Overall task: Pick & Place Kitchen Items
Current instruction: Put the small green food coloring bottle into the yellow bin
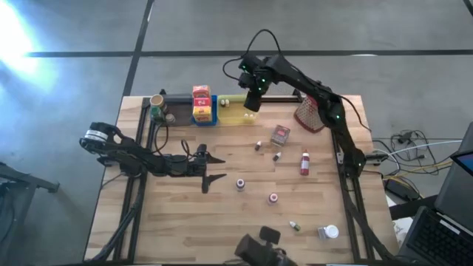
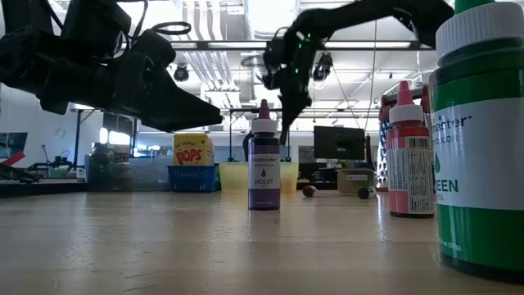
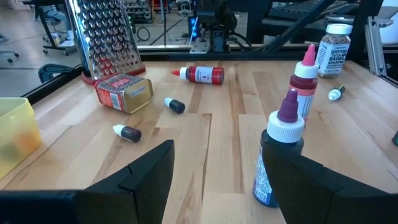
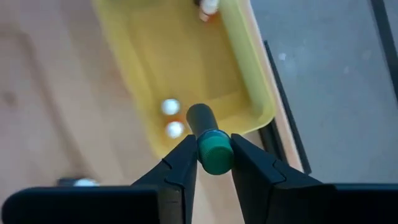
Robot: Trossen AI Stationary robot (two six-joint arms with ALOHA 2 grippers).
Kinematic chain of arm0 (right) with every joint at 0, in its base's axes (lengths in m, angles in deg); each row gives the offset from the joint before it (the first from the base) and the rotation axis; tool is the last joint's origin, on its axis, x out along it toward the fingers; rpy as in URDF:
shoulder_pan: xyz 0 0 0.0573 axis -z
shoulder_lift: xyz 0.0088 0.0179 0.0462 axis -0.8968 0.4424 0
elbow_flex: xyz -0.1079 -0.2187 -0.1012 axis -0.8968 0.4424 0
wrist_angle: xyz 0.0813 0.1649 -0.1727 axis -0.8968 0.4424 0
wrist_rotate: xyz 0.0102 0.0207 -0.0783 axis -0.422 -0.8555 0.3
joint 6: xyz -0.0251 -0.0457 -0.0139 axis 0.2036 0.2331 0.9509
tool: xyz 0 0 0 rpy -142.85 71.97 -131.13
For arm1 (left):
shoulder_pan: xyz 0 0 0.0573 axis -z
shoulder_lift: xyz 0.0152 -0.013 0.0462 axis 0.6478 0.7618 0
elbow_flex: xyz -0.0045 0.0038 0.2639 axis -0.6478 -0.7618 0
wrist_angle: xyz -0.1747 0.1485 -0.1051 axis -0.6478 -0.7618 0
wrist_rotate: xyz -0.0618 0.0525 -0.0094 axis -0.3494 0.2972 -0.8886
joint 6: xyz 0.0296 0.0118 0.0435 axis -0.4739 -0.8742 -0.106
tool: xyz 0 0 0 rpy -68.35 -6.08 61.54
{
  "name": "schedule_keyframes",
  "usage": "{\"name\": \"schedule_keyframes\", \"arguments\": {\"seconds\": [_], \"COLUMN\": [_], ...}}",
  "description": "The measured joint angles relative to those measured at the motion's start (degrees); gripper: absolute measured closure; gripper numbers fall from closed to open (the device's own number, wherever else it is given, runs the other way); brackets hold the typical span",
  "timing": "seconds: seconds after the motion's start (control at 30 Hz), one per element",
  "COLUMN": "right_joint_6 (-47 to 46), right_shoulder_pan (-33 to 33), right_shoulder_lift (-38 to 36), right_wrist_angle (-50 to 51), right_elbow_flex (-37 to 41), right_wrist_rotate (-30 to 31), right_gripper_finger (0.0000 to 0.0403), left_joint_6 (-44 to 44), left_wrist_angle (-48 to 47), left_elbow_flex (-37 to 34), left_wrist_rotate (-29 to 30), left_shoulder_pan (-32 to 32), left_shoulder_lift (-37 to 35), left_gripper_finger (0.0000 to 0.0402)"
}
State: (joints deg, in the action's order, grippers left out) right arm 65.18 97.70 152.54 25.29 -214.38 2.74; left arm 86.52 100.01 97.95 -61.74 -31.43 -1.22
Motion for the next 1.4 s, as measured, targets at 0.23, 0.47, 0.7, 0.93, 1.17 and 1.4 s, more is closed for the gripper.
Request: {"name": "schedule_keyframes", "arguments": {"seconds": [0.23, 0.47, 0.7, 0.93, 1.17, 1.4], "right_joint_6": [-0.5, -0.8, -1.0, -2.2, -2.3, -2.9], "right_shoulder_pan": [2.8, 2.3, 1.7, 1.4, 0.9, 0.8], "right_shoulder_lift": [2.7, 2.8, 2.8, 2.8, 2.8, 2.9], "right_wrist_angle": [-0.6, 0.0, -0.4, -1.7, -3.5, -6.4], "right_elbow_flex": [0.6, 0.6, 0.7, 2.5, 7.2, 10.5], "right_wrist_rotate": [-0.4, -1.7, -1.9, -4.1, -4.1, -4.3], "right_gripper_finger": [0.0328, 0.0322, 0.0326, 0.0322, 0.0322, 0.0311], "left_joint_6": [0.0, 0.0, 0.0, 0.0, 0.0, 0.0], "left_wrist_angle": [-0.4, -0.6, -0.8, -0.8, -0.9, -1.0], "left_elbow_flex": [0.0, 0.0, 0.0, 0.0, 0.0, 0.0], "left_wrist_rotate": [0.0, 0.0, 0.0, 0.0, 0.0, 0.0], "left_shoulder_pan": [0.0, 0.0, 0.0, 0.0, 0.0, 0.0], "left_shoulder_lift": [0.0, 0.0, 0.0, 0.0, 0.0, 0.0], "left_gripper_finger": [0.0151, 0.0151, 0.0151, 0.0151, 0.0151, 0.0151]}}
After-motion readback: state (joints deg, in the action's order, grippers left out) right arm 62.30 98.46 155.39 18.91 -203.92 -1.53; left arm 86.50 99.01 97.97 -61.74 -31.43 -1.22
